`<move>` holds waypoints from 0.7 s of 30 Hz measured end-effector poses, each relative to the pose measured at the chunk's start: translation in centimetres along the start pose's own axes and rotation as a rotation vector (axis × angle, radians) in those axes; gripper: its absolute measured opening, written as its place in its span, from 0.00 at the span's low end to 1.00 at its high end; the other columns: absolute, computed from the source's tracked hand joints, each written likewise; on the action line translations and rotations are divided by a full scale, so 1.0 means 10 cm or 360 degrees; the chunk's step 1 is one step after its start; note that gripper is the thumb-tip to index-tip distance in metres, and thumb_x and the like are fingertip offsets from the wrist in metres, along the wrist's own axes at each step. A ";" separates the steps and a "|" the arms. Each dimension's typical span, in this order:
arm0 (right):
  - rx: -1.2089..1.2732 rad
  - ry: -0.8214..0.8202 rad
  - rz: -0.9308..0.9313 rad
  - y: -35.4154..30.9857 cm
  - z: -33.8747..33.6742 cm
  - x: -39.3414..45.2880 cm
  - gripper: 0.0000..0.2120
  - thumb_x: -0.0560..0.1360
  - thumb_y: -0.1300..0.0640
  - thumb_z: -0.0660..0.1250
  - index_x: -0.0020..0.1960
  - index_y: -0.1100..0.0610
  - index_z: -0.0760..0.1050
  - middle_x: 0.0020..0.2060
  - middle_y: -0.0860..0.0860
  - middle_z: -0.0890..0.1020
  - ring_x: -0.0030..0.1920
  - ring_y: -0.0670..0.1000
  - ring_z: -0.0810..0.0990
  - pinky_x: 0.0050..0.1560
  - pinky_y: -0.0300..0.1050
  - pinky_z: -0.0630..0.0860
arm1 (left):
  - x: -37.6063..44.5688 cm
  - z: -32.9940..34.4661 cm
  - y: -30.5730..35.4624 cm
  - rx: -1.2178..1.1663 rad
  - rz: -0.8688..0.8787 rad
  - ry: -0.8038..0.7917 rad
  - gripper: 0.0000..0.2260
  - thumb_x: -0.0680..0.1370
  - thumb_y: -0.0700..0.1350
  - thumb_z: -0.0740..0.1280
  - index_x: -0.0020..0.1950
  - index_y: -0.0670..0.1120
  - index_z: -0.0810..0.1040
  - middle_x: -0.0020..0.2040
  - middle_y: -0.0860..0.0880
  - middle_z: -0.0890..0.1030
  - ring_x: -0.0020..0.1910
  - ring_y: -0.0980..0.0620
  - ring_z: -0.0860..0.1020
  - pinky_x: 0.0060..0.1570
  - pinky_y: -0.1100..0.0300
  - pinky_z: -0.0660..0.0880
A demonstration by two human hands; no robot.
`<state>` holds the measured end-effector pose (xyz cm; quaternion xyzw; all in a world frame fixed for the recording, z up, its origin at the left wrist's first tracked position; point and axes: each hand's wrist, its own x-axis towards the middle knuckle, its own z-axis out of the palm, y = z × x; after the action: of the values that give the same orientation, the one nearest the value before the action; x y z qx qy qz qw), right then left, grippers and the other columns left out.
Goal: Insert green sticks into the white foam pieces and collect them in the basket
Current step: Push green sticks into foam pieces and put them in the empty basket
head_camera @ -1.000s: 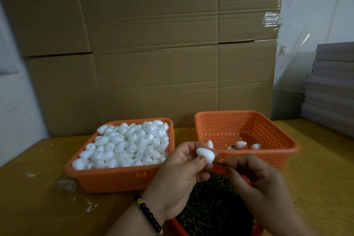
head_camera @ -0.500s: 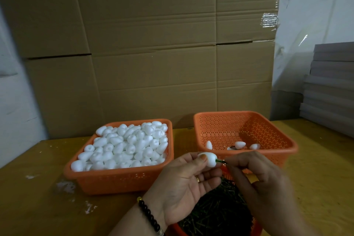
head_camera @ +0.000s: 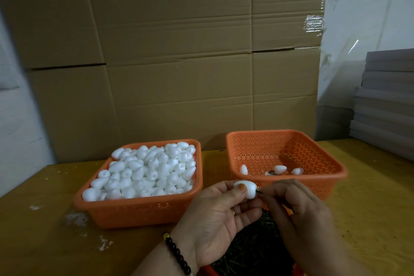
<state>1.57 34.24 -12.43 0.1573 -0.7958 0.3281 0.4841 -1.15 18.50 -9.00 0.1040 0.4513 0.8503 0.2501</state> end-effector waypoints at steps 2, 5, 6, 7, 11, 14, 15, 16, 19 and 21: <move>0.0024 -0.0019 0.0009 0.00 0.00 0.00 0.05 0.69 0.61 0.70 0.44 0.58 0.82 0.44 0.45 0.81 0.47 0.39 0.80 0.47 0.33 0.77 | 0.00 0.00 0.00 -0.0002 0.0002 0.0000 0.14 0.69 0.38 0.71 0.53 0.36 0.77 0.44 0.39 0.82 0.41 0.47 0.82 0.39 0.57 0.80; 0.0023 -0.0031 -0.0004 0.00 0.00 0.00 0.05 0.69 0.61 0.69 0.44 0.57 0.81 0.44 0.44 0.81 0.47 0.38 0.79 0.47 0.31 0.75 | 0.00 0.00 0.01 -0.0007 0.0015 0.0013 0.15 0.68 0.38 0.71 0.54 0.36 0.77 0.44 0.39 0.83 0.40 0.47 0.83 0.38 0.57 0.80; 0.0023 -0.0034 -0.0003 0.00 0.00 0.00 0.05 0.69 0.61 0.69 0.44 0.57 0.81 0.44 0.44 0.81 0.48 0.38 0.79 0.47 0.30 0.74 | 0.01 0.00 0.01 -0.0006 0.0018 0.0016 0.15 0.68 0.37 0.71 0.54 0.36 0.77 0.44 0.39 0.83 0.41 0.47 0.83 0.38 0.57 0.80; 0.0031 -0.0037 0.0003 0.00 0.00 0.00 0.05 0.69 0.62 0.69 0.45 0.57 0.81 0.44 0.44 0.81 0.48 0.38 0.78 0.47 0.29 0.74 | 0.01 -0.01 0.01 -0.0002 0.0021 0.0016 0.15 0.68 0.37 0.71 0.54 0.36 0.77 0.44 0.39 0.83 0.41 0.46 0.83 0.38 0.57 0.80; 0.0061 -0.0064 -0.0002 0.00 0.00 0.01 0.04 0.71 0.61 0.69 0.45 0.56 0.80 0.43 0.44 0.80 0.47 0.38 0.78 0.47 0.27 0.72 | 0.00 -0.01 0.01 0.0025 0.0021 0.0010 0.15 0.69 0.38 0.70 0.54 0.36 0.77 0.45 0.39 0.83 0.41 0.46 0.82 0.38 0.57 0.80; 0.0074 -0.0080 -0.0019 -0.01 0.00 0.02 0.03 0.73 0.57 0.67 0.44 0.55 0.79 0.42 0.44 0.79 0.45 0.38 0.78 0.46 0.26 0.71 | 0.00 -0.01 0.01 0.0028 0.0020 0.0013 0.15 0.69 0.38 0.71 0.54 0.36 0.77 0.45 0.38 0.83 0.41 0.46 0.83 0.38 0.57 0.80; 0.0069 -0.0070 -0.0021 -0.01 0.00 0.02 0.03 0.73 0.57 0.67 0.44 0.55 0.79 0.42 0.44 0.80 0.45 0.38 0.78 0.46 0.26 0.71 | 0.00 0.00 0.00 0.0017 0.0020 0.0018 0.15 0.68 0.38 0.71 0.54 0.36 0.77 0.45 0.38 0.83 0.41 0.46 0.83 0.38 0.57 0.80; 0.0061 -0.0051 -0.0020 -0.01 0.00 0.02 0.02 0.72 0.59 0.68 0.44 0.55 0.79 0.41 0.44 0.80 0.45 0.38 0.78 0.46 0.26 0.71 | 0.00 0.00 0.00 0.0006 0.0020 0.0018 0.15 0.68 0.37 0.71 0.54 0.36 0.77 0.44 0.38 0.83 0.41 0.46 0.83 0.38 0.57 0.80; 0.0046 -0.0031 0.0006 -0.02 0.00 0.02 0.04 0.70 0.62 0.69 0.43 0.55 0.79 0.41 0.44 0.80 0.45 0.38 0.78 0.45 0.26 0.71 | -0.01 0.01 -0.01 -0.0007 0.0016 0.0019 0.15 0.69 0.37 0.71 0.54 0.35 0.77 0.44 0.39 0.83 0.41 0.47 0.83 0.38 0.57 0.80; 0.0040 -0.0047 0.0011 -0.03 0.00 0.02 0.04 0.70 0.62 0.69 0.43 0.56 0.79 0.41 0.44 0.80 0.45 0.38 0.78 0.45 0.26 0.72 | -0.01 0.01 -0.01 -0.0003 0.0018 0.0031 0.16 0.69 0.37 0.71 0.55 0.35 0.77 0.44 0.39 0.83 0.40 0.47 0.83 0.38 0.57 0.80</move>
<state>1.66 34.07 -12.13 0.1653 -0.7992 0.3372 0.4692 -1.00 18.61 -9.01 0.0981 0.4523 0.8530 0.2411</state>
